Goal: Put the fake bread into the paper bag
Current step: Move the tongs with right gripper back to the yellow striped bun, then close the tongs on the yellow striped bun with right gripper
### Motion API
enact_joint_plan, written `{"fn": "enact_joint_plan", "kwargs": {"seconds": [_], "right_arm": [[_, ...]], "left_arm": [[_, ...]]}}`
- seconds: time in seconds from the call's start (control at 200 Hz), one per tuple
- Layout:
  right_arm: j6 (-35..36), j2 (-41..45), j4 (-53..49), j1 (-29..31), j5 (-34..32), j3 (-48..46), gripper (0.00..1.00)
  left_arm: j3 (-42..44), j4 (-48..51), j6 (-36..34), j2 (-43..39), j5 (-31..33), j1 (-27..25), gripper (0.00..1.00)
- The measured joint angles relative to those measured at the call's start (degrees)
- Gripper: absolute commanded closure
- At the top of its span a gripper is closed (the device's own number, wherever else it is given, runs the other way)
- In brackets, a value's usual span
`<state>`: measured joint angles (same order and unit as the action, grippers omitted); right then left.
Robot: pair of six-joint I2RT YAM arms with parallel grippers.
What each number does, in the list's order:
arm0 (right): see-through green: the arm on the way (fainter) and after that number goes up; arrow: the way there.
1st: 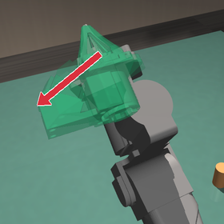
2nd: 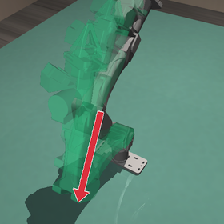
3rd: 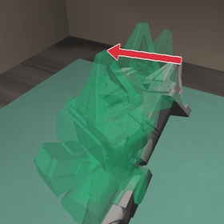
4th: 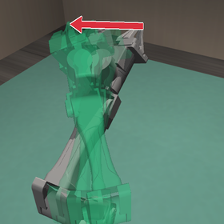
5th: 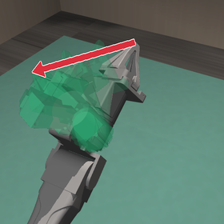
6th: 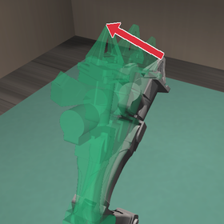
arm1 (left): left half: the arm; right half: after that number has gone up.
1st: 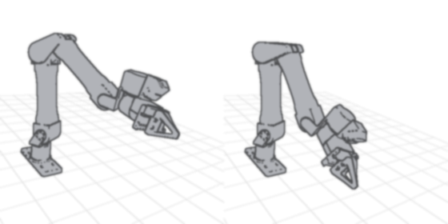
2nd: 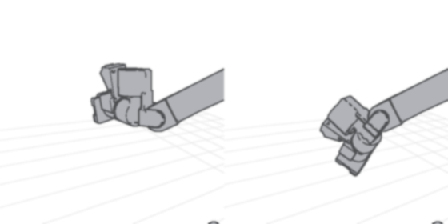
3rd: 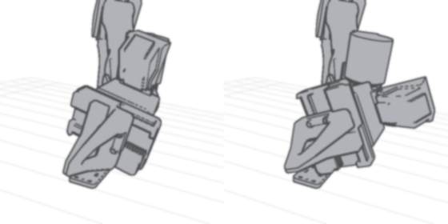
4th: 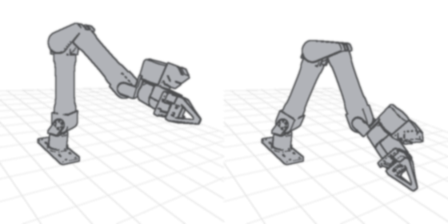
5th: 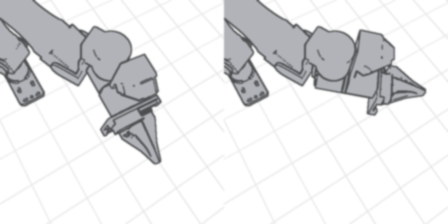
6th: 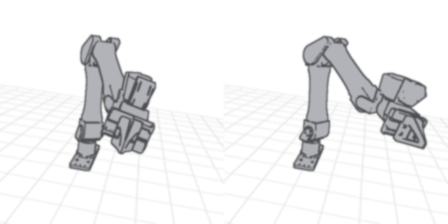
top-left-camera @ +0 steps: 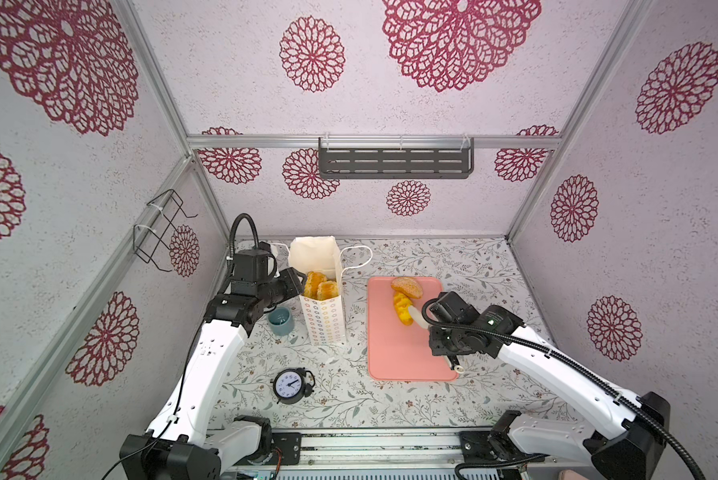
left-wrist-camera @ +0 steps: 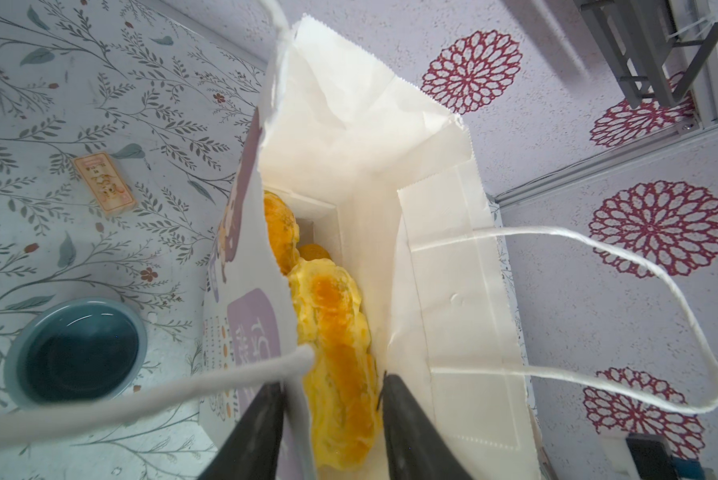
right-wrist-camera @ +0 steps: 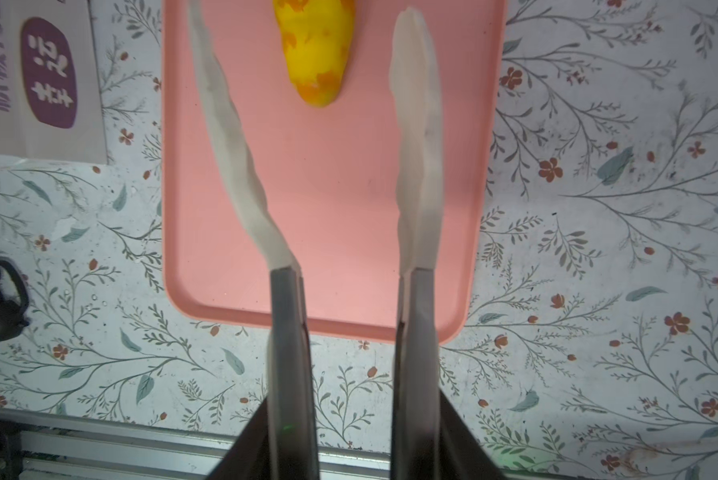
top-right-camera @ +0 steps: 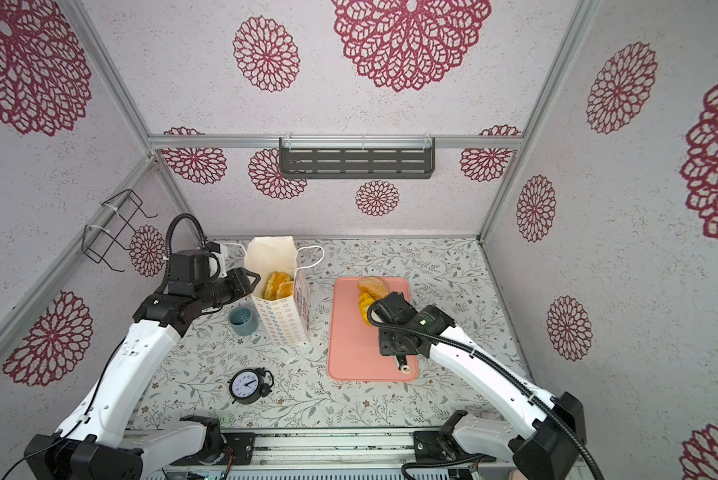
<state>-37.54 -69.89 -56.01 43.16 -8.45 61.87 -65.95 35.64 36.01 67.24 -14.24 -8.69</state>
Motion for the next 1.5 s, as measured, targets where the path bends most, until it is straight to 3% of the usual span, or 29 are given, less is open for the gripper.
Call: {"fn": "enact_joint_plan", "kwargs": {"seconds": [0.665, 1.501], "right_arm": [[0.9, -7.6, 2.4, 0.5, 0.7, -0.4, 0.51], [3.0, -10.0, 2.1, 0.9, -0.4, 0.3, 0.43]], "left_arm": [[0.0, 0.0, 0.0, 0.5, 1.4, -0.4, 0.58], [0.0, -0.4, 0.0, 1.4, 1.5, -0.4, 0.58]]}}
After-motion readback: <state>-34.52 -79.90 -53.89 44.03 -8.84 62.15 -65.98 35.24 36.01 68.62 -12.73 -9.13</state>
